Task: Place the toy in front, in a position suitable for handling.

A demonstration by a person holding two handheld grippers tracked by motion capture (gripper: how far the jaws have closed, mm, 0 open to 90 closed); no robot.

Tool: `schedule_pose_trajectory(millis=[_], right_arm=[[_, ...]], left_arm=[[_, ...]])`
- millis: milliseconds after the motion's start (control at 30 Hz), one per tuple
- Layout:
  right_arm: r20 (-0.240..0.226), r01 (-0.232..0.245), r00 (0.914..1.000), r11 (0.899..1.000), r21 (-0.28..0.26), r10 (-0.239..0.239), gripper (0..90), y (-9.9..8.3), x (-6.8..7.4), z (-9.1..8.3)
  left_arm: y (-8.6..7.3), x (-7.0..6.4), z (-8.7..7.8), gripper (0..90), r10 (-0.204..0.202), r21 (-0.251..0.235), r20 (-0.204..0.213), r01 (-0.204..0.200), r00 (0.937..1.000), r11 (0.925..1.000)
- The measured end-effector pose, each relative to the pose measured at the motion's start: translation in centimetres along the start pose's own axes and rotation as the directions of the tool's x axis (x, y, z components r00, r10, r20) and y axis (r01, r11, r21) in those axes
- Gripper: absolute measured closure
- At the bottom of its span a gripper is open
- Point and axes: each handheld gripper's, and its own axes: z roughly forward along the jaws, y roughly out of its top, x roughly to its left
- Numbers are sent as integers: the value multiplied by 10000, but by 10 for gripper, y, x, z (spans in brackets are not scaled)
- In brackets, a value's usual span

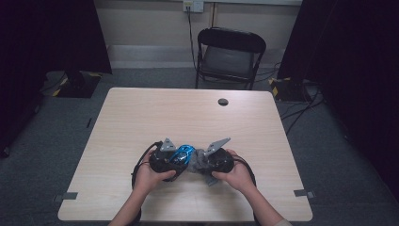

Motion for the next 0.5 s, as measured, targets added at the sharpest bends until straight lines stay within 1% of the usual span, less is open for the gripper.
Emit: schedule_pose_trajectory(millis=[100, 167, 267, 333, 367, 400, 433, 467, 500], right_arm=[[-163, 279, 9995, 9993, 242, -275, 765, 1, 8, 7], [-288, 478, 9985, 9983, 333, -469, 764, 3, 13, 11], [-422, 750, 9964, 9962, 435, -732, 764, 7, 20, 16], [-467, 948, 9946, 9940, 544, -923, 764, 9, 24, 19], [-540, 997, 9938, 9935, 549, -968, 764, 10, 26, 20], [-581, 1013, 9935, 9933, 557, -981, 763, 10, 27, 20], [-666, 1021, 9929, 9933, 548, -984, 764, 10, 28, 21], [-798, 1059, 9916, 9929, 535, -1014, 764, 11, 29, 21], [-890, 1095, 9906, 9924, 560, -1042, 763, 11, 30, 22]], left_arm=[[4, 2, -2, 268, -6, -144, -102, 4, 9999, 9999], [8, 2, -3, 268, -94, -248, -90, 92, 9999, 9996], [12, 2, -3, 268, -83, -195, -188, 79, 9998, 9998], [12, 3, -2, 268, -116, -141, -209, 113, 9997, 9998], [11, 3, 0, 268, -177, -159, -154, 175, 9997, 9997], [10, 3, 1, 268, -237, -124, -185, 235, 9995, 9996], [10, 4, 2, 268, -192, -131, -265, 189, 9995, 9997], [9, 4, 2, 268, -229, -123, -287, 226, 9993, 9997], [9, 4, 4, 268, -304, -117, -228, 301, 9993, 9995]])
